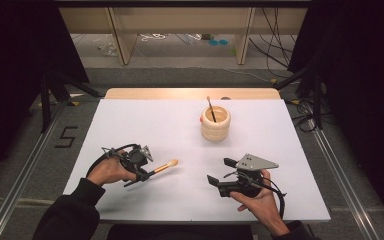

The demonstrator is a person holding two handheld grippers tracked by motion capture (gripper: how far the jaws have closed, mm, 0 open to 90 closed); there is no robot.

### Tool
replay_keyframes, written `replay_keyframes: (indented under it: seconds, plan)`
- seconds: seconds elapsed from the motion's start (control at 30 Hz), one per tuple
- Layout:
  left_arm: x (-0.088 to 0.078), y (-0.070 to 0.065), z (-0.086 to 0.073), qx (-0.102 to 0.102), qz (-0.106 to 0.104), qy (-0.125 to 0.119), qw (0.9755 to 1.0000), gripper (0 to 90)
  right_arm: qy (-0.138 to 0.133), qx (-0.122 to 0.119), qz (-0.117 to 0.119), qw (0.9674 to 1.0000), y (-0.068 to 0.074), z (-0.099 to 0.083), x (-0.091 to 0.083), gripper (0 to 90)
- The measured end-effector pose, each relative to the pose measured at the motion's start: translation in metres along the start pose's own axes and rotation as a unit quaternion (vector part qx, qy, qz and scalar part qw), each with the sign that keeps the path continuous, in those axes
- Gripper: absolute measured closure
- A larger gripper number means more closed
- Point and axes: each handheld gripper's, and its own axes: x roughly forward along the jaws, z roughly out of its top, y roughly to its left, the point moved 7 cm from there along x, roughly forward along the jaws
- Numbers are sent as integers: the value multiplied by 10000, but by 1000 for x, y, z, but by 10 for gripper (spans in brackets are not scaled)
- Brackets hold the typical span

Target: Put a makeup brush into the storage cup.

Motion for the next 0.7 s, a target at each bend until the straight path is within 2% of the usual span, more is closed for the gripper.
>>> replay_keyframes:
  seconds: [0.03, 0.07, 0.13, 0.17, 0.2, 0.23, 0.37, 0.43, 0.53, 0.6, 0.63, 0.7]
  plan:
    - [-1, -1, 1, -87, 7, -98, 9999, 787, 16, 25, 10, 10000, 0, 0, 0, 174]
    - [-3, 2, 4, 2, 36, -218, 9998, 787, 30, 30, 8, 10000, 0, 0, 0, 174]
    - [-7, 5, 8, -10, 45, -470, 9989, 787, 64, 61, 20, 10000, 1, -1, 0, 174]
    - [-8, 6, 10, -87, 35, -651, 9978, 787, 64, 61, 22, 10000, 1, -1, 0, 174]
    - [-9, 5, 13, -260, -31, -859, 9960, 787, 68, 57, 16, 10000, 1, -1, 0, 174]
    - [-10, 5, 14, -358, -59, -1013, 9942, 787, -29, -32, -25, 10000, 0, 0, 1, 173]
    - [-11, 6, 18, -474, -121, -1241, 9911, 787, 10, -58, 8, 10000, 1, 0, 2, 167]
    - [-12, 6, 20, -453, -119, -1371, 9894, 787, -42, -47, 3, 10000, 2, 0, 3, 167]
    - [-16, 5, 26, -556, -150, -1653, 9846, 787, 6, -60, -15, 10000, 2, 0, 3, 167]
    - [-19, 2, 32, -647, -198, -1903, 9794, 787, -12, -49, -12, 10000, 2, 0, 3, 167]
    - [-19, -2, 36, -843, -302, -2101, 9736, 787, -31, -12, 8, 10000, 2, 1, 3, 167]
    - [-19, -3, 39, -821, -324, -2197, 9716, 787, -19, 13, -21, 10000, 1, 1, 3, 167]
